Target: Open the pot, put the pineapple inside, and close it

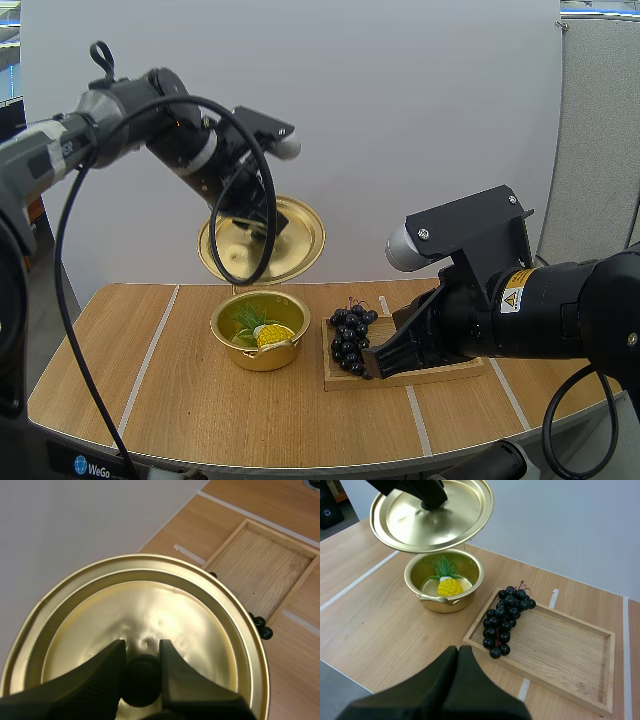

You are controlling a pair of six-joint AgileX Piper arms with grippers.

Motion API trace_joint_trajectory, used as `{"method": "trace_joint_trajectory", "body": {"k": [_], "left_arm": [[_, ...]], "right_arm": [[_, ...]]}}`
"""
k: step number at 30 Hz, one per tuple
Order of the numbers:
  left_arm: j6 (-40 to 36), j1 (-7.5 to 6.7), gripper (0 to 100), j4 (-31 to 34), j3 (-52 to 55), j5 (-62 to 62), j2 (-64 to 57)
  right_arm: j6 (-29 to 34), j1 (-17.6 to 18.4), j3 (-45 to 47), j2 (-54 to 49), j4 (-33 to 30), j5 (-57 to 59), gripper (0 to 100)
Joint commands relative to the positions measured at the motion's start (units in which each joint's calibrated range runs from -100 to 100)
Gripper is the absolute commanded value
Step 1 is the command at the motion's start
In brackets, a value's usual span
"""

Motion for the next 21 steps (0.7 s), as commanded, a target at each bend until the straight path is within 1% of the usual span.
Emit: {"method": "trace_joint_trajectory", "body": {"k": [1,11,17,21], "left_arm": [[0.7,-0.16,0,-1.6,1.6,-4.8,5.4],[1.8,-0.16,0,-1.6,1.6,-6.8,16.7],[1.9,-0.16,0,-0.4,1.6,-10.1,21.2],[2.2,-0.16,0,0.0,1.6,-10.0,22.7]], "right_arm": [[-0.6,-0.2,0.2,-0.3,1.4,-0.4,0],[-0.6,-0.2,0.2,-0.3,1.4,-0.4,0],[-0.6,-0.2,0.2,-0.3,1.4,-0.4,0],[-0.6,-0.2,0.2,-0.3,1.4,-0.4,0]]}}
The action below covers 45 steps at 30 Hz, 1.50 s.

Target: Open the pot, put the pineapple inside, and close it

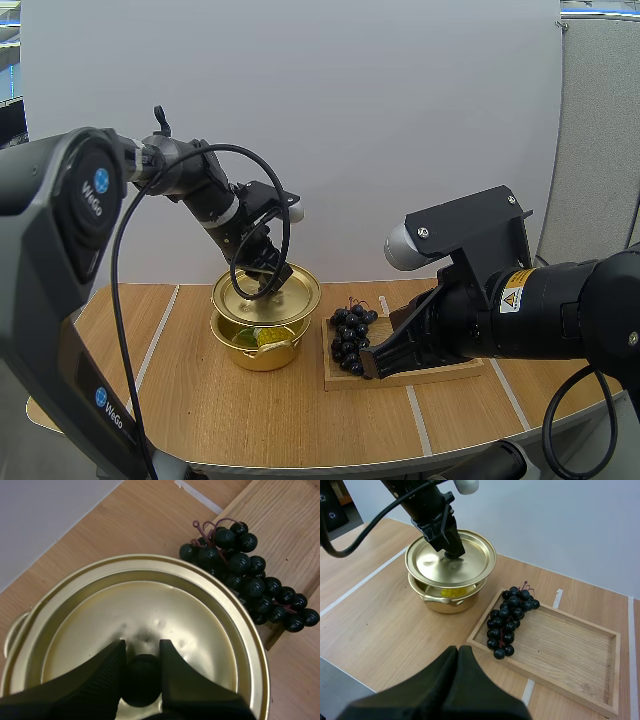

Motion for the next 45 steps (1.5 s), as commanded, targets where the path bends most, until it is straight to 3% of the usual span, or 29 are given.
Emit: {"method": "trace_joint_trajectory", "body": {"k": [1,6,13,18,45], "left_arm": [[0.6,-0.16,0,0.1,0.1,-1.2,1.5],[1.1,0.37,0,0.2,0.1,-1.2,2.1],[2.3,2.59,0,-1.5,0.1,-1.0,2.1],[4.5,2.51,0,-5.5,0.1,1.1,2.1],[6.9,2.51,0,-5.7,5.0,-5.6,5.3]], "right_arm": [[-0.6,-0.2,0.2,-0.3,0.3,-0.4,0],[-0.6,-0.2,0.2,-0.3,0.3,-0.4,0],[-0.6,-0.2,0.2,-0.3,0.3,-0.4,0],[-0.6,-0.2,0.2,-0.3,0.3,-0.4,0],[-0.6,-0.2,0.2,-0.3,0.3,-0.4,0]]}}
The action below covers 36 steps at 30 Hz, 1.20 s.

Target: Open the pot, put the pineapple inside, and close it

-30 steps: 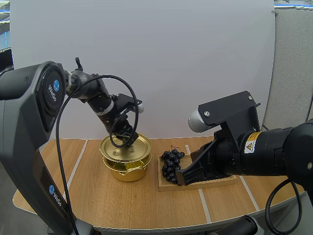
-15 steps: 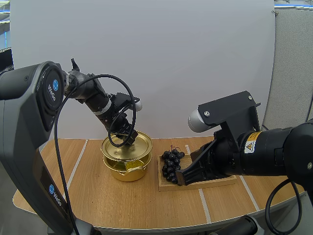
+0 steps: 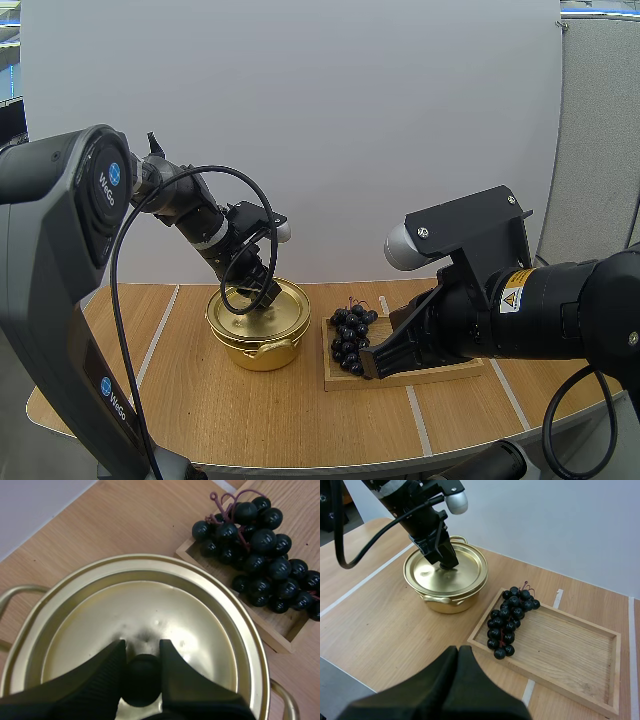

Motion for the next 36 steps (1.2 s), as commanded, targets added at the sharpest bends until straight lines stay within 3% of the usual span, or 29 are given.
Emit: {"method": "trace_joint_trajectory", "body": {"k": [1,13,15,18,22,36], "left_arm": [[0.4,-0.06,0,-1.5,0.2,0.3,3.6],[0.6,-0.06,0,-1.9,0.2,0.9,4.6],[0.6,-0.06,6,-1.9,0.2,0.9,4.6],[0.6,-0.06,34,-1.9,0.2,1.3,4.5],[0.7,-0.06,100,-1.9,-0.8,4.3,4.0],[-3.2,-0.06,100,-1.8,-11.3,17.0,-9.0]], "right_arm": [[-0.6,-0.2,0.2,-0.3,0.3,-0.4,0],[-0.6,-0.2,0.2,-0.3,0.3,-0.4,0],[-0.6,-0.2,0.2,-0.3,0.3,-0.4,0],[-0.6,-0.2,0.2,-0.3,0.3,-0.4,0],[-0.6,-0.2,0.2,-0.3,0.3,-0.4,0],[-0.6,-0.2,0.2,-0.3,0.3,-0.4,0]]}}
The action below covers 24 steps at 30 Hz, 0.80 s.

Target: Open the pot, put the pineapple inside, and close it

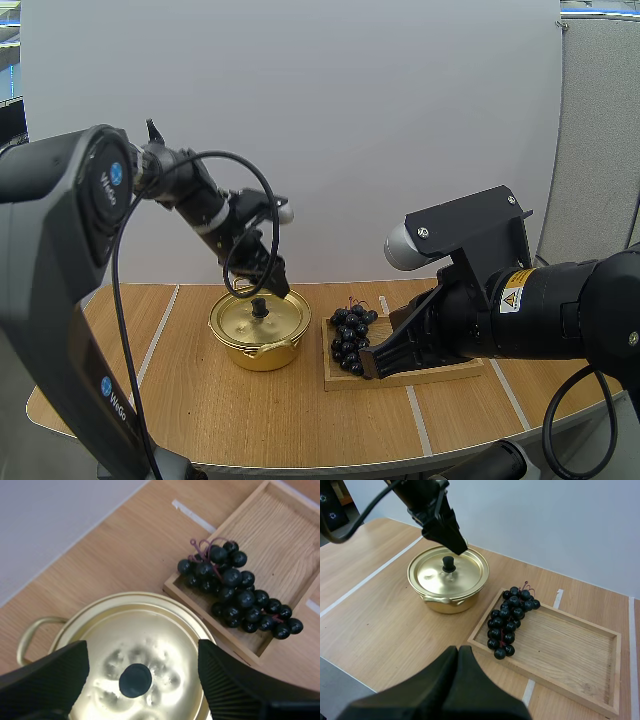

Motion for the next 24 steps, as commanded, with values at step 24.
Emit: {"method": "trace_joint_trajectory", "body": {"k": [24], "left_arm": [[-4.4,-0.06,90,3.4,-13.5,14.1,-61.2]], "right_arm": [[-0.6,-0.2,0.2,-0.3,0.3,-0.4,0]]}}
